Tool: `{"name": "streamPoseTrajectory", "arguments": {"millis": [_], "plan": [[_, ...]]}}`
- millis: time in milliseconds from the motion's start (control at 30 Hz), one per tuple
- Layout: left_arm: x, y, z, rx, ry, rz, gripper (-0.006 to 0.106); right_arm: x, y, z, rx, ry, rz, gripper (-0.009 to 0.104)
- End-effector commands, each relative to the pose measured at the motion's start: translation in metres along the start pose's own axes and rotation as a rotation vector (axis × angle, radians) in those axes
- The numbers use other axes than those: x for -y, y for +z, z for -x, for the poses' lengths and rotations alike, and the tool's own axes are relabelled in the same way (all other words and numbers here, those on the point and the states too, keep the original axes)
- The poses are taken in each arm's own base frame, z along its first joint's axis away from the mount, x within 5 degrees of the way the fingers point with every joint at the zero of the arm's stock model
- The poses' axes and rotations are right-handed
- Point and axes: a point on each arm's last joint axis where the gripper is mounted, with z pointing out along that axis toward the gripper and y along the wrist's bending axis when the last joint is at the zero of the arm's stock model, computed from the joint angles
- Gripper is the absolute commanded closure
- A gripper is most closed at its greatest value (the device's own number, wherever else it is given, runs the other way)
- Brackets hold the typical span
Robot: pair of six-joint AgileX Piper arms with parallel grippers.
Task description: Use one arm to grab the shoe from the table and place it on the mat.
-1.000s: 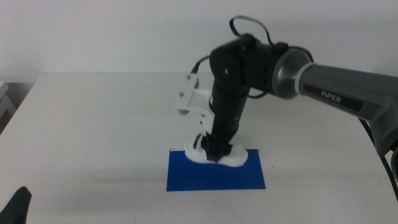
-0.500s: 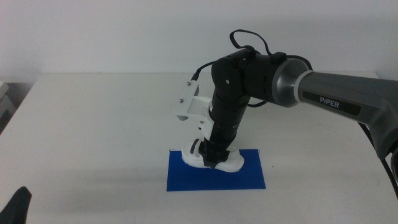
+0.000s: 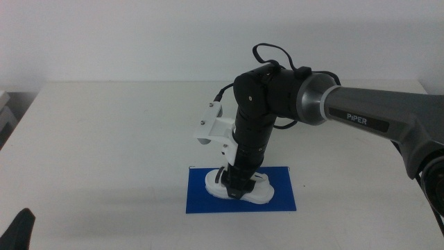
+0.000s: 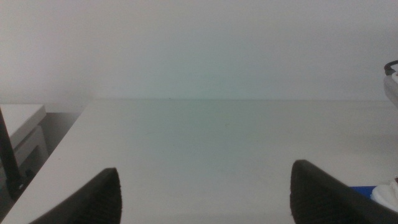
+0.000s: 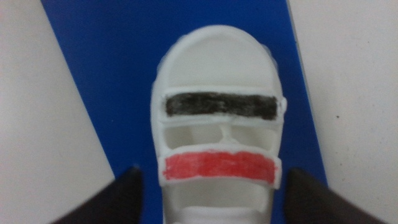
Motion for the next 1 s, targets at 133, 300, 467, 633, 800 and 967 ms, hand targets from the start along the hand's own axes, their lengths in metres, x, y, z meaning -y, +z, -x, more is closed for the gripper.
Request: {"name": "streamPoseTrajectory", "arguments": {"millis": [133,300,467,633,800,967], "plan": [[0.001,-0.001,0.005,0.079,-0.004,-0.019,0.008,-0.003,-0.06,0.007,0.129,0.025,-0.071,0.004],[0.001,-0.001,0.005,0.079,-0.004,-0.019,0.008,-0.011,-0.119,0.002,0.228,0.034,-0.14,0.003],[0.001,-0.001,0.005,0.079,-0.004,-0.019,0.008,-0.015,-0.191,-0.027,0.338,0.183,-0.199,0.004],[0.001,-0.001,0.005,0.079,-0.004,-0.019,0.008,-0.017,-0.24,-0.089,0.479,0.399,-0.35,0.004],[0.001,-0.001,0.005,0.079,-0.004,-0.019,0.008,-0.045,-0.268,-0.167,0.732,0.605,-0.528,0.004],[0.001,-0.001,0.005,0.079,-0.004,-0.019,0.008,-0.09,-0.266,-0.237,0.939,0.796,-0.683,0.004]]}}
